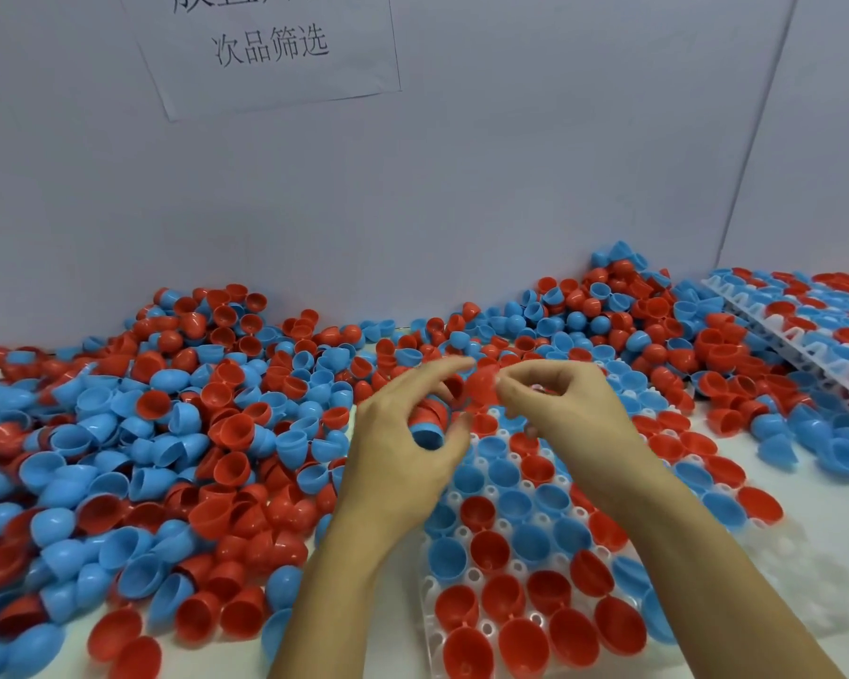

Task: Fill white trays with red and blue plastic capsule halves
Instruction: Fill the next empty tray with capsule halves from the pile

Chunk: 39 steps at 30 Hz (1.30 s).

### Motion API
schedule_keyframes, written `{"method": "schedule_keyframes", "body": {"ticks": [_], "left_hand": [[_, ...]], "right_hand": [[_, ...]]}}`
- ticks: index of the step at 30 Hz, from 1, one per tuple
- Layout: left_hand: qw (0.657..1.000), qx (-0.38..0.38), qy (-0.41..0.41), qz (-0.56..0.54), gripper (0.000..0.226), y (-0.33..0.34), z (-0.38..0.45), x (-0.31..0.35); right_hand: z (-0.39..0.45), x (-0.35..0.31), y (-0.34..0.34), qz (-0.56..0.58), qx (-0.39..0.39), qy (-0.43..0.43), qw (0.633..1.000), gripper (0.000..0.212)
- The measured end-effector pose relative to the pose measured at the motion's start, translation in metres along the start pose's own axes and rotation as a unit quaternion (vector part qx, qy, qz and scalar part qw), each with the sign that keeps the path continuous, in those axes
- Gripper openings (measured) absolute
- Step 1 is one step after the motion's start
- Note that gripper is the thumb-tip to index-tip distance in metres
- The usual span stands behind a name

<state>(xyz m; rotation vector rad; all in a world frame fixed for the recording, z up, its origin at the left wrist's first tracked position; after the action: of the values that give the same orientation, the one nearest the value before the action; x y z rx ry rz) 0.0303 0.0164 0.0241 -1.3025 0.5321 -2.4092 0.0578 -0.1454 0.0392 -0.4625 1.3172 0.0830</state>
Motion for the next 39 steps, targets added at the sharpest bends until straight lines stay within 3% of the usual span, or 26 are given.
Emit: {"method": "schedule_keyframes", "body": {"ticks": [3,5,7,11,16,20,24,26,29,34,39], "left_hand": [[0.980,0.165,-0.059,-0.091,0.039,-0.031,-0.005,-0.020],[0.929,0.291,-0.119,-0.194,0.031,-0.050,-0.014,-0.040],[0.886,0.344,-0.166,-0.262,0.026,-0.056,-0.019,-0.057],[0.895,0.314,-0.180,-0.259,0.021,-0.043,-0.015,-0.054],[0.915,0.252,-0.183,-0.258,0.015,-0.026,-0.010,-0.041],[0.906,0.217,-0.175,-0.319,0.017,-0.016,-0.008,-0.033],[0.884,0.200,-0.187,-0.379,0.018,-0.008,-0.004,-0.031],[0.874,0.191,-0.193,-0.403,0.019,-0.004,-0.003,-0.029],[0.870,0.173,-0.199,-0.417,0.018,0.001,-0.003,-0.026],[0.858,0.150,-0.205,-0.447,0.016,0.005,-0.003,-0.022],[0.818,0.095,-0.215,-0.526,0.019,0.014,-0.003,-0.016]], "right_hand": [[-0.005,-0.006,-0.012,0.032,0.046,-0.001,0.998,0.019],[-0.011,-0.010,-0.023,0.001,0.061,-0.004,0.998,0.017],[-0.018,-0.013,-0.034,-0.050,0.056,0.001,0.997,0.013],[-0.039,-0.012,-0.052,-0.205,0.005,0.030,0.978,0.010],[-0.078,-0.008,-0.073,-0.360,-0.055,0.058,0.929,0.017],[-0.103,-0.010,-0.083,-0.455,-0.121,0.121,0.874,0.021],[-0.115,-0.006,-0.080,-0.490,-0.175,0.207,0.829,0.019],[-0.114,-0.001,-0.071,-0.502,-0.184,0.217,0.817,0.011],[-0.109,0.010,-0.058,-0.523,-0.196,0.224,0.799,0.020],[-0.107,0.014,-0.057,-0.520,-0.211,0.237,0.793,0.024],[-0.103,0.003,-0.067,-0.500,-0.175,0.220,0.819,0.027]]}}
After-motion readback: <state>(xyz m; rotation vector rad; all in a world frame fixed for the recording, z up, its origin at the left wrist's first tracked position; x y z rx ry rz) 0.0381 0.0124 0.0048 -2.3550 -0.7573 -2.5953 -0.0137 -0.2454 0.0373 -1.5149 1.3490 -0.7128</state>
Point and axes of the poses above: each hand's wrist, its own z-axis towards the middle knuckle, its own y-axis out of the palm, x = y × z, the point moved 4 cm from there along z, towards the middle knuckle, and after that the axes turned 14 degrees about -x, right-handed, at the moved point
